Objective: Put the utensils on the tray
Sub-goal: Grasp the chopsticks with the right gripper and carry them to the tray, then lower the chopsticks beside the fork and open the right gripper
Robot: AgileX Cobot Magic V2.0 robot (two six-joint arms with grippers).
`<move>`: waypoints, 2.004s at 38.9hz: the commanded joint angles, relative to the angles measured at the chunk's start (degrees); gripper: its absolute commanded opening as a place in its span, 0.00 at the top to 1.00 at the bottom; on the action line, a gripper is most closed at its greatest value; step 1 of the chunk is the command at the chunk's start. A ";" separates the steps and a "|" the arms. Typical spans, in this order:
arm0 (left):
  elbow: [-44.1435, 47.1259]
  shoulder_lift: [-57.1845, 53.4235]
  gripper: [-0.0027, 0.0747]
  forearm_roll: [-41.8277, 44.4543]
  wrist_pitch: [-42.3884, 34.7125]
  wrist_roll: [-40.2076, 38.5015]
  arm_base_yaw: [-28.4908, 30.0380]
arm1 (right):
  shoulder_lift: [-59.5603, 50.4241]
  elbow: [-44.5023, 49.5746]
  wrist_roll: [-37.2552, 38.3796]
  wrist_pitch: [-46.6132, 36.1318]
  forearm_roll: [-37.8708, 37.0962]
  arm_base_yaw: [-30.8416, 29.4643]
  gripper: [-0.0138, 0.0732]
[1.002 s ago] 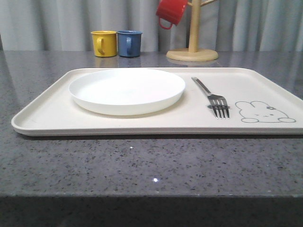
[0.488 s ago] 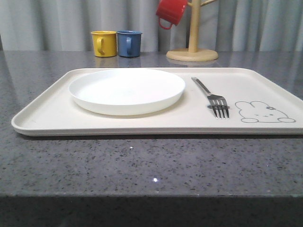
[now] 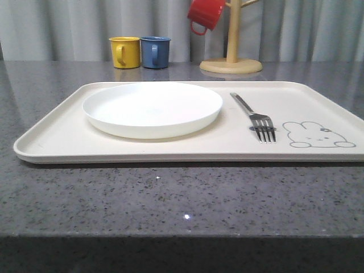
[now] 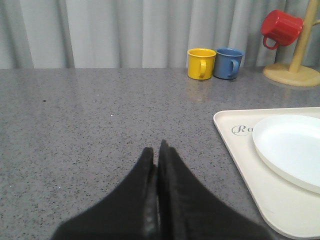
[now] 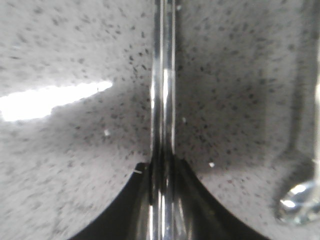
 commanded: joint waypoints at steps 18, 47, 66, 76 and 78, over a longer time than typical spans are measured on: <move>-1.48 0.64 0.99 -0.48 -4.73 -0.58 0.19 | -7.45 -7.50 10.16 1.60 1.06 17.71 0.89; -1.48 0.64 0.99 -0.48 -4.73 -0.58 0.19 | 2.43 -7.73 16.13 -3.07 4.93 27.71 0.89; -1.48 0.64 0.99 -0.48 -4.73 -0.58 0.19 | 3.08 -7.62 17.61 -1.88 4.23 27.66 0.87; -1.48 0.64 0.99 -0.48 -4.73 -0.58 0.19 | 3.00 -7.83 17.84 -2.25 4.06 27.66 0.62; -1.48 0.64 0.99 -0.48 -4.73 -0.58 0.19 | 2.81 -8.47 17.84 -2.10 3.90 27.66 0.61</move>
